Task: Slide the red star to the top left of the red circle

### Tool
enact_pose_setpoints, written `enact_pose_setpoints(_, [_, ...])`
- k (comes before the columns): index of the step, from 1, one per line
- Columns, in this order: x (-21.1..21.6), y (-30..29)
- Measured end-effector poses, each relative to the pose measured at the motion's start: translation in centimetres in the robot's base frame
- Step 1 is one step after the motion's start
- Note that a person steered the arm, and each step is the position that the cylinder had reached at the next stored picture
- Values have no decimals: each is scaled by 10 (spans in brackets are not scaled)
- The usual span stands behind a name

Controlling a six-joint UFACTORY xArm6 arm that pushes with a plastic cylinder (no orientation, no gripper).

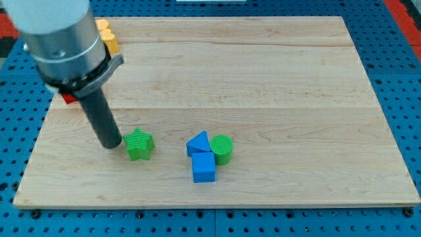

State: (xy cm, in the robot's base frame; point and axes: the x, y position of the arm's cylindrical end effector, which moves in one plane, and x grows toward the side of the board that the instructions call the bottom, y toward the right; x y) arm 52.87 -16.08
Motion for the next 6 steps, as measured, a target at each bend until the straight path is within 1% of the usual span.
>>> enact_pose_setpoints(1, [5,23])
enact_pose_setpoints(2, [5,3])
enact_pose_setpoints(3, [-14,-108])
enact_pose_setpoints(4, [-55,-144])
enact_pose_setpoints(5, [-78,-124])
enact_pose_setpoints(6, [-127,-93])
